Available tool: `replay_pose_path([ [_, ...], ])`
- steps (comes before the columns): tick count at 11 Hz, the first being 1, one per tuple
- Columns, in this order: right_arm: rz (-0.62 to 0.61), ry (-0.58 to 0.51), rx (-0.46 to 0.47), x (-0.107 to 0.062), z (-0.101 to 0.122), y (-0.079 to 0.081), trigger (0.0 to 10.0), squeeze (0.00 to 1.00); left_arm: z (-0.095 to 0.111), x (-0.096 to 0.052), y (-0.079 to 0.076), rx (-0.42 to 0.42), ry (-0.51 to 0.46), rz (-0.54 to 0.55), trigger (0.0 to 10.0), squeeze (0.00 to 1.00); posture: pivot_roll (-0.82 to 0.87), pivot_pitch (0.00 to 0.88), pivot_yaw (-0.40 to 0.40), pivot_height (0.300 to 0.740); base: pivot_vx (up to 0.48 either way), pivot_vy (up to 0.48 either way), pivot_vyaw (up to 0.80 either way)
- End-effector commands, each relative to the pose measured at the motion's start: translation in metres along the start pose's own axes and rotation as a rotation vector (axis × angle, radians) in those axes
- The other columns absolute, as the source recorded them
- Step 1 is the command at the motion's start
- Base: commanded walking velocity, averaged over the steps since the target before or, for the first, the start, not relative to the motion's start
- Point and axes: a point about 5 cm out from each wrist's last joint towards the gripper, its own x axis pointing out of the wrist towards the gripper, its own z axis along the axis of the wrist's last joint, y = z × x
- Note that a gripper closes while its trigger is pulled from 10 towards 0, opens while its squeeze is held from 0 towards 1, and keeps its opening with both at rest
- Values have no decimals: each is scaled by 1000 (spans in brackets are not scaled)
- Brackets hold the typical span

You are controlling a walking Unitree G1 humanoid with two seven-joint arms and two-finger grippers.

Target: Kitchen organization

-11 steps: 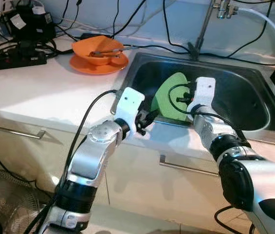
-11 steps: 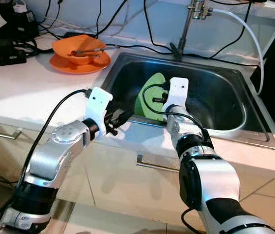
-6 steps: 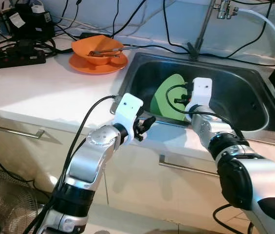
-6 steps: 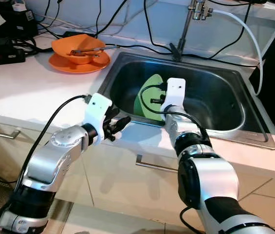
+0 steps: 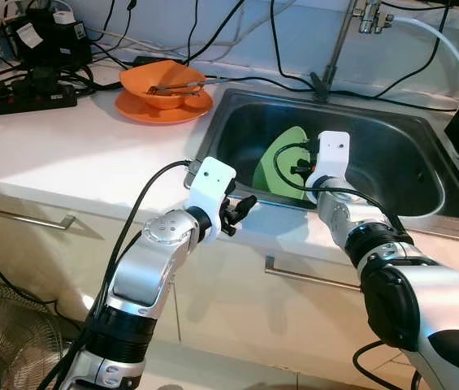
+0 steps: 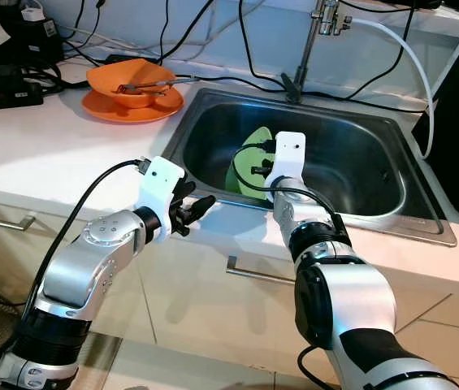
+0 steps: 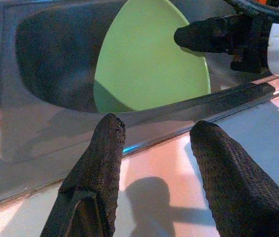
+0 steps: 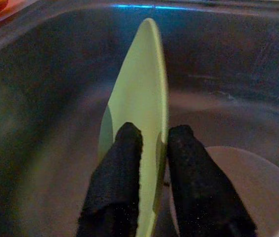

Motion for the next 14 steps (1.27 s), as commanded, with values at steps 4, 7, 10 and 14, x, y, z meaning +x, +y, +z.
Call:
replay_pose_path([
  [4, -50, -24, -87, 0, 3, -5, 10000, 0, 1, -1, -5, 4, -1, -13, 10000, 0, 331, 0, -95, 740, 0, 0, 0],
  [7, -57, -51, -135, 0, 8, -3, 10000, 0, 0, 0, -5, 3, 1, -16, 10000, 0, 327, 0, -92, 740, 0, 0, 0],
  [10, -32, -88, -121, 0, 11, 2, 10000, 0, 3, 0, -1, 7, -37, 21, 10000, 0, 323, 0, -93, 740, 0, 0, 0],
  [14, 108, -422, -90, -9, 46, 26, 10000, 0, 21, -7, 41, 122, -297, 407, 10000, 0, 296, 0, -85, 740, 0, 0, 0],
])
